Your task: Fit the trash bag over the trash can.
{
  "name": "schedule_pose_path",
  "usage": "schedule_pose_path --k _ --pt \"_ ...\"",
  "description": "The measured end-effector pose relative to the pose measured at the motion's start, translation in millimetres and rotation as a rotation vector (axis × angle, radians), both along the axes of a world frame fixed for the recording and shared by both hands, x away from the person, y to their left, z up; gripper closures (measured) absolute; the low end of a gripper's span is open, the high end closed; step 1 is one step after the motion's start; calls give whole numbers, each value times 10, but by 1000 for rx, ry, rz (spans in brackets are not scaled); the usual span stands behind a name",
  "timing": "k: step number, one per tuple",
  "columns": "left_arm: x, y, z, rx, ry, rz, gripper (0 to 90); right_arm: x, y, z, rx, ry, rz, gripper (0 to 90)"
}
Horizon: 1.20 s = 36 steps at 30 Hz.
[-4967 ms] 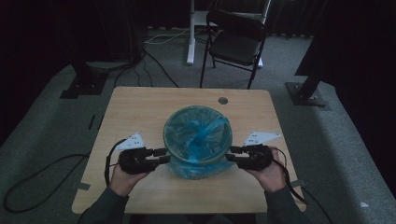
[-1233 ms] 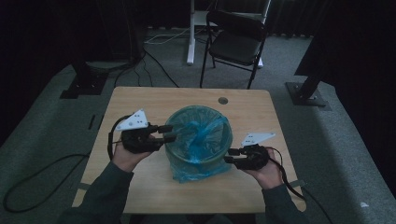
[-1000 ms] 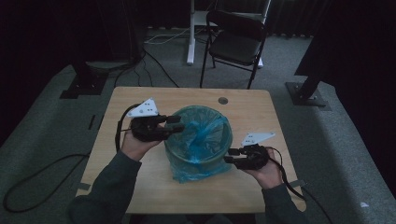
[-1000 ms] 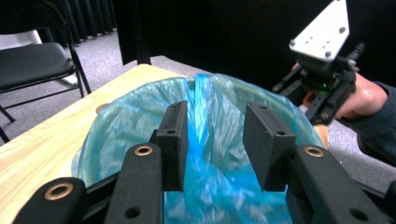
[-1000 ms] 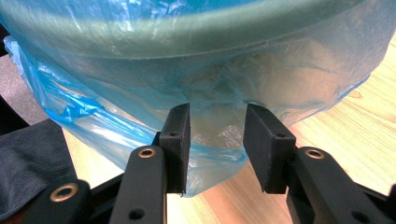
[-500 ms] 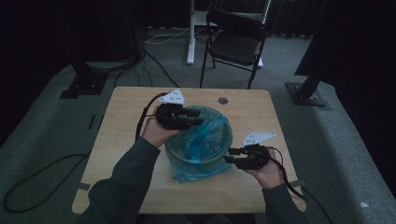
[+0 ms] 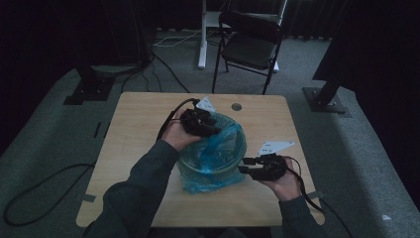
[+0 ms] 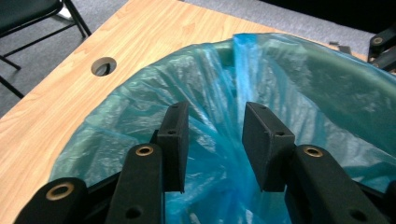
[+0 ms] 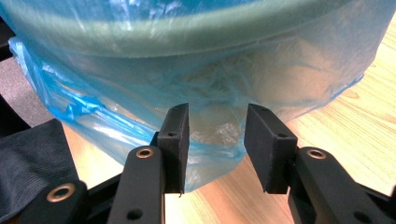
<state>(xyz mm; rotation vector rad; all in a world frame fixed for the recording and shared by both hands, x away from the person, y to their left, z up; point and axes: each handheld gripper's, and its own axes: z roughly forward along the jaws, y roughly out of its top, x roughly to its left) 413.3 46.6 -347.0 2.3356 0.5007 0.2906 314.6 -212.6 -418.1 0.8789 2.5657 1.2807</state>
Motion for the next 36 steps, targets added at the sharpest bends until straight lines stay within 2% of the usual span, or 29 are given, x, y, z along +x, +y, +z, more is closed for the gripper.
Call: schedule_pose_path --k 2,7,12,14,19,27,33,36 --pt "14 -51 -26 40 0 -2 612 1 3 -3 -2 1 0 598" --pt "38 -173 -89 92 4 -9 611 1 3 -3 -1 0 1 598" --pt "56 -269 -157 192 5 -7 611 -3 -2 2 1 -1 1 597" --pt "59 -287 -176 219 1 -10 611 -5 -3 4 1 -1 0 597" --pt "63 -329 -209 261 2 -13 599 -4 -2 4 2 0 1 597" --pt "57 -404 -278 364 -20 -2 519 -4 4 3 -2 1 5 592" --pt "58 -436 -317 413 -40 14 431 -5 2 4 -2 0 6 592" --pt "50 -444 -327 423 -53 19 406 -6 3 5 -2 0 6 591"
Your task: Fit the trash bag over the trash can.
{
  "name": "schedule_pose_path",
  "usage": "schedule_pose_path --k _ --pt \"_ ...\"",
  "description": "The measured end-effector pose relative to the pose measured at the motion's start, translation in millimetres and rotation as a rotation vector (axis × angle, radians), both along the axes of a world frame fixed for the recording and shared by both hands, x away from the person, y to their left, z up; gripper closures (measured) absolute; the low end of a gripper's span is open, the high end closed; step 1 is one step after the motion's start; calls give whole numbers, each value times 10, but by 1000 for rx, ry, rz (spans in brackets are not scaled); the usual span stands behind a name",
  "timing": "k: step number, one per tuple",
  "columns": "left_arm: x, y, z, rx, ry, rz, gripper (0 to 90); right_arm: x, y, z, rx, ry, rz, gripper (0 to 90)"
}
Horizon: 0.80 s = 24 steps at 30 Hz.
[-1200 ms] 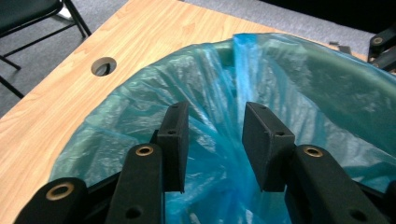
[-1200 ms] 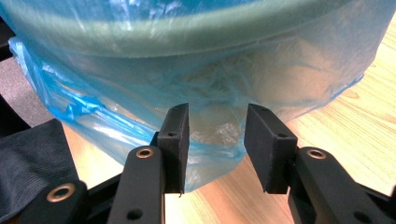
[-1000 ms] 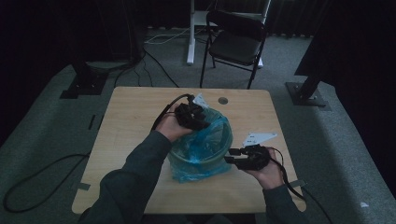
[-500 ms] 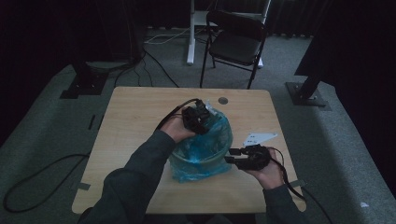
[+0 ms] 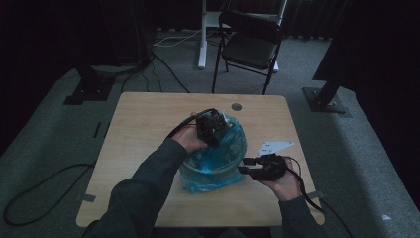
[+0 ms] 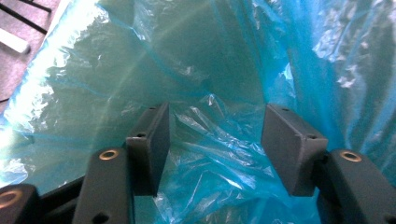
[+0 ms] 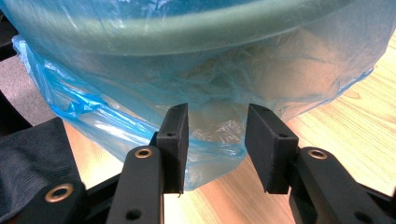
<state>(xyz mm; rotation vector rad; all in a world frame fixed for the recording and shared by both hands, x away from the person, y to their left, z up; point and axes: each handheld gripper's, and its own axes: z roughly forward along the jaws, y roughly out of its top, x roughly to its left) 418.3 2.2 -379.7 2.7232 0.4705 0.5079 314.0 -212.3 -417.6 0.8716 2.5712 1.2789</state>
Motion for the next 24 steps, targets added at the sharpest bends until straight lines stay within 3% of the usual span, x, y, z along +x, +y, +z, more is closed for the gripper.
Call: schedule_pose_path --k 3,8,13,15,19,24 --pt "-3 16 23 -16 -14 5 403 0 2 3 -1 1 0 590" --pt "-25 104 132 -99 -33 14 417 0 -6 6 2 -2 -2 585" --pt "-73 275 318 -248 -38 25 441 5 -22 6 2 -1 -8 580" --pt "-105 368 387 -306 -58 39 444 4 -27 12 4 0 -11 578" --pt "-156 544 482 -380 -95 65 449 5 -43 23 6 -5 -14 576" --pt "-181 798 531 -507 -126 119 452 14 -74 24 11 -7 -22 573"
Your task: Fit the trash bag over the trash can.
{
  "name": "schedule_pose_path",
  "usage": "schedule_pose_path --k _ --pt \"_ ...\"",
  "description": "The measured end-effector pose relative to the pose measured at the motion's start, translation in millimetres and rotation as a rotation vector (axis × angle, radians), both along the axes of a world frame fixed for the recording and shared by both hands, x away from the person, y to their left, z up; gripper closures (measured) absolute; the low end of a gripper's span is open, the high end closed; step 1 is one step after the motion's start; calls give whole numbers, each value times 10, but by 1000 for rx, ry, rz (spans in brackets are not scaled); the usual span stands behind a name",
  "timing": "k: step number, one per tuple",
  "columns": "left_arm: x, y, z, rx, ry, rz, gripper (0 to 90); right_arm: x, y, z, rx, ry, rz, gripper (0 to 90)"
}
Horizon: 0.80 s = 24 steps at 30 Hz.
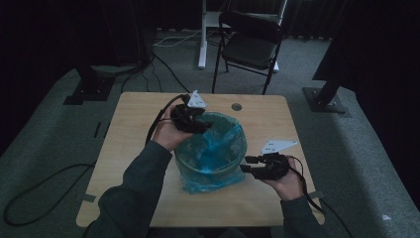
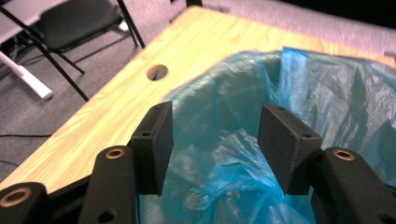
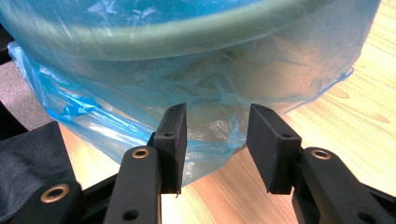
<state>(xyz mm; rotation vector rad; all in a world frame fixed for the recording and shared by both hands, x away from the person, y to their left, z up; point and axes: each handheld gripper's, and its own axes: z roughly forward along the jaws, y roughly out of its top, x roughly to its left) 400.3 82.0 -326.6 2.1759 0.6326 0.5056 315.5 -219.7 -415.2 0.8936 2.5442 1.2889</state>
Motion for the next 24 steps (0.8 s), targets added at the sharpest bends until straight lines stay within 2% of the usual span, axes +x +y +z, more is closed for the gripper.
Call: schedule_pose_path --k 2,5,8,12,16,19,23,24 --pt "-18 88 -6 -26 -20 23 452 6 -15 -2 2 1 -5 564" --pt "-71 262 -35 -95 -47 58 452 9 -29 -6 4 2 -10 562" --pt "-125 428 -86 -139 -68 100 457 7 -38 -2 4 -2 -11 559" --pt "-174 632 -178 -193 -71 146 456 9 -48 -3 6 -2 -17 551" --pt "-203 792 -259 -219 -72 180 455 21 -56 -17 4 1 -23 550" --pt "-230 915 -345 -223 -68 211 453 28 -61 -28 2 3 -24 549" --pt "-238 1083 -500 -236 -46 261 453 40 -81 -40 3 5 -31 547" --pt "-238 1083 -500 -236 -46 261 453 45 -89 -44 4 5 -33 546"
